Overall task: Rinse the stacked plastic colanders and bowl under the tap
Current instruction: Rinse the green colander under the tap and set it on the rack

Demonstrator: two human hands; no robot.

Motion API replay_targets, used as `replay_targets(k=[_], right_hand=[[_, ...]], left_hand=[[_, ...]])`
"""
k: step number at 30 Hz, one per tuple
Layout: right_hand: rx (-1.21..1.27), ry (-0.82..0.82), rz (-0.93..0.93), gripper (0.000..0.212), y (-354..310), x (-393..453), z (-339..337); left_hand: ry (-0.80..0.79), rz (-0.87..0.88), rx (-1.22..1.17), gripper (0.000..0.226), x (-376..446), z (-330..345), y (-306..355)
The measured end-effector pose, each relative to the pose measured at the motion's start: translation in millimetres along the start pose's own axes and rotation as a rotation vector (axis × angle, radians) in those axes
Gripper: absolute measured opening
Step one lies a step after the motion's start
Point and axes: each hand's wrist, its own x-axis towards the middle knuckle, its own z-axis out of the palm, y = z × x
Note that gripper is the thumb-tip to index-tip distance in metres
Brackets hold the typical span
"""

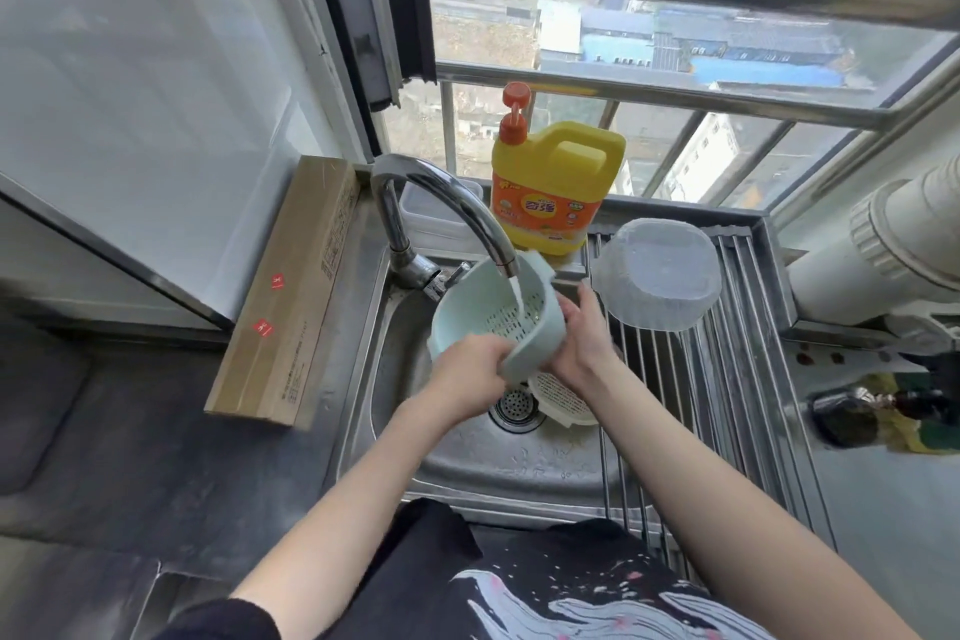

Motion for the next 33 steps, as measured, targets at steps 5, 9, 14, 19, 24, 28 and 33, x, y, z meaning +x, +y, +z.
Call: replay_targets(k=[5, 9, 14, 19, 24, 28, 33], right_hand=[[-0.280, -0.030, 0.028, 0.078, -5.9, -9.2, -18.9], [-0.577, 0.037, -0.085, 0.044, -10.2, -21.0, -32.0], [-0.532, -0.010, -0.268, 0.036, -3.1, -26.2, -31.3], [-0.471, -0.030, -0.354, 0.040, 1.4, -22.8, -21.3], [-0.697, 0.017, -0.361, 0.049, -1.4, -19.4, -28.4], [-0.821, 0.054, -0.295, 0.059, -5.1, -22.4, -25.3], [-1.461, 0.304, -1.147, 0.054, 5.0, -39.5, -12.2]], left_hand=[[0.082, 0.168, 0.552, 0.026, -11.2, 19.0, 11.3], [0.135, 0.317, 0.707, 0.026, -17.8, 28.5, -0.5], [0.364, 0.352, 0.332, 0.028, -17.2, 33.4, -36.5], [0.479, 0.260, -0.101, 0.040, -29.9, 31.1, -45.2], [0.688, -0.162, -0.224, 0.054, -20.6, 25.2, -52.9], [0.041, -0.450, -0.891, 0.050, -6.6, 6.9, -56.2], [0.011, -0.412, -1.040, 0.050, 4.8, 11.3, -51.0]])
